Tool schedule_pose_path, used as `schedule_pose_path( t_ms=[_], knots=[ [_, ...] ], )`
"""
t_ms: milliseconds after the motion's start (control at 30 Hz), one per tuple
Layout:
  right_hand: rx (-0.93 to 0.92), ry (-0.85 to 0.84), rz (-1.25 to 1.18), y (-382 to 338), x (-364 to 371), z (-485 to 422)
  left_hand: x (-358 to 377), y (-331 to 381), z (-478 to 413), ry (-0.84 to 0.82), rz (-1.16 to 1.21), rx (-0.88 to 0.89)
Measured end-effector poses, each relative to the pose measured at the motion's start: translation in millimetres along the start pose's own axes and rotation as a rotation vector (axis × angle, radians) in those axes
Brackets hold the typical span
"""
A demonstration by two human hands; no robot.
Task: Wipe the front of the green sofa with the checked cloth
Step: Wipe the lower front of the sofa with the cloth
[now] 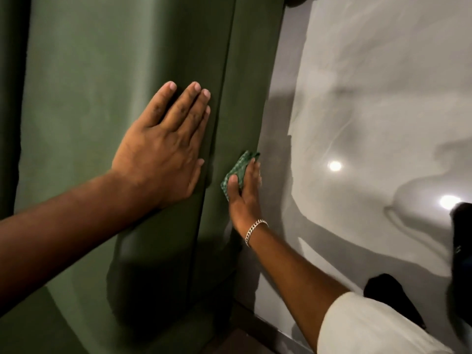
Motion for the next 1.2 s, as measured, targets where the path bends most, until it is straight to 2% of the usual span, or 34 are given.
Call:
schedule_pose_path(
  t_ms=[167,267,367,567,667,833,967,1200],
  knots=[
    [-0.087,0.029,-0.026,-17,-10,-15,12,6,27,0.041,0.088,-0.026],
    [0.006,0.005,-0.049,13,-3,7,19,13,39,0.065,0.144,-0.033],
    [-0.032,-0.009,-0.019,20,21,43,29,20,56,0.109,0.15,-0.041],
    [-0.055,-0.013,0.007,25,10,21,33,30,71,0.133,0.228,0.0],
    [-0.032,0.008,0.061,34,28,48,32,30,75,0.133,0.227,-0.008],
    [-0.157,0.0,0.142,3,30,44,34,36,82,0.096,0.183,0.026],
    [-0.146,0.012,0.176,21,32,56,33,37,87,0.1,0.217,0.026],
    [-0.273,-0.091,0.405,20,36,74,31,43,82,0.04,0.191,0.057]
  ],
)
Point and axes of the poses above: each hand's wrist, its own z-axis away from the middle knuckle, its own x-axis out of the palm, y = z × x, the point moved 6 cm from there along -z, towards the middle knuckle, and after that the axes turned 13 degrees about -y, right-handed, at the moved point
